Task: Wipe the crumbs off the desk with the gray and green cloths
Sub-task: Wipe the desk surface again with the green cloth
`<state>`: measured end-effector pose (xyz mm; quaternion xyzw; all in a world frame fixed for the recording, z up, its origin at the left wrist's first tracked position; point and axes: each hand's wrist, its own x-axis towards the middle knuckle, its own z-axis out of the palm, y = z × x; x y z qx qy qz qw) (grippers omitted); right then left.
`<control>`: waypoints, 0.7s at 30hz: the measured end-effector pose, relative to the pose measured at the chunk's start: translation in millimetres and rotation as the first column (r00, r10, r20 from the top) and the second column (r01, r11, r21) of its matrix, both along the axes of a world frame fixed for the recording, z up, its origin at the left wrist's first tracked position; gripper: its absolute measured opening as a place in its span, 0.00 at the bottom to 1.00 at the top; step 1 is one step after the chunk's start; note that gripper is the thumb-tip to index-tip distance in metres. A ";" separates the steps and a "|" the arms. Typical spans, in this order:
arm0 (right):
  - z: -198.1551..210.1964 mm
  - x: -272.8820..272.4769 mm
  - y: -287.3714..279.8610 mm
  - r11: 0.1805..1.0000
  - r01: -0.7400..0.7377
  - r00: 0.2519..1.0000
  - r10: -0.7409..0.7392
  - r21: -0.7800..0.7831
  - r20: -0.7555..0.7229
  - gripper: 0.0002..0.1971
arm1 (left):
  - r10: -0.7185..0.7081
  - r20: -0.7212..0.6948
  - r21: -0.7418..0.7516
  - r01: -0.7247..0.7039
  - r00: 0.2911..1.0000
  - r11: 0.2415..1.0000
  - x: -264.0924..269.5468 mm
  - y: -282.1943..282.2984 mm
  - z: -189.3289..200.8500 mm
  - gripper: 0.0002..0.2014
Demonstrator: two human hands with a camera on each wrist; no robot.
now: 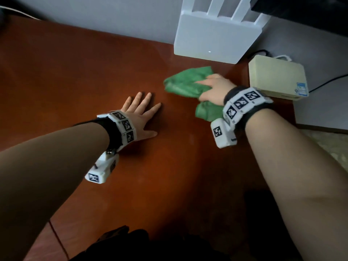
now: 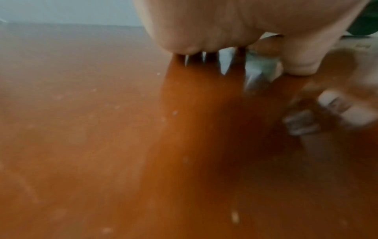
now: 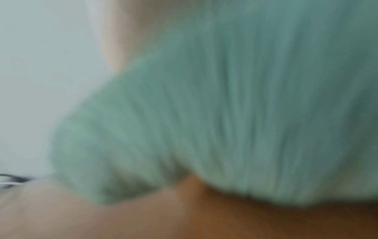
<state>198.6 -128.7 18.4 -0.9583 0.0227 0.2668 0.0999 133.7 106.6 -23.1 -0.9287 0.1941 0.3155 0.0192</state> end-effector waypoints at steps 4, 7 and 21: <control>-14.3 -6.4 -13.6 0.963 0.227 0.973 -0.219 -0.143 0.065 0.32 | 0.003 0.003 0.052 -0.003 1.000 0.999 -8.6 11.4 -1.7 0.44; -21.5 -23.7 3.6 0.986 0.038 0.996 -0.025 -0.161 0.081 0.31 | 0.016 0.001 0.071 -0.016 1.000 0.997 -9.8 8.4 -3.7 0.44; -25.7 -22.0 14.0 0.993 -0.103 0.985 0.111 -0.065 0.133 0.27 | -0.010 -0.001 0.112 0.010 1.000 0.994 -8.6 8.6 -3.9 0.50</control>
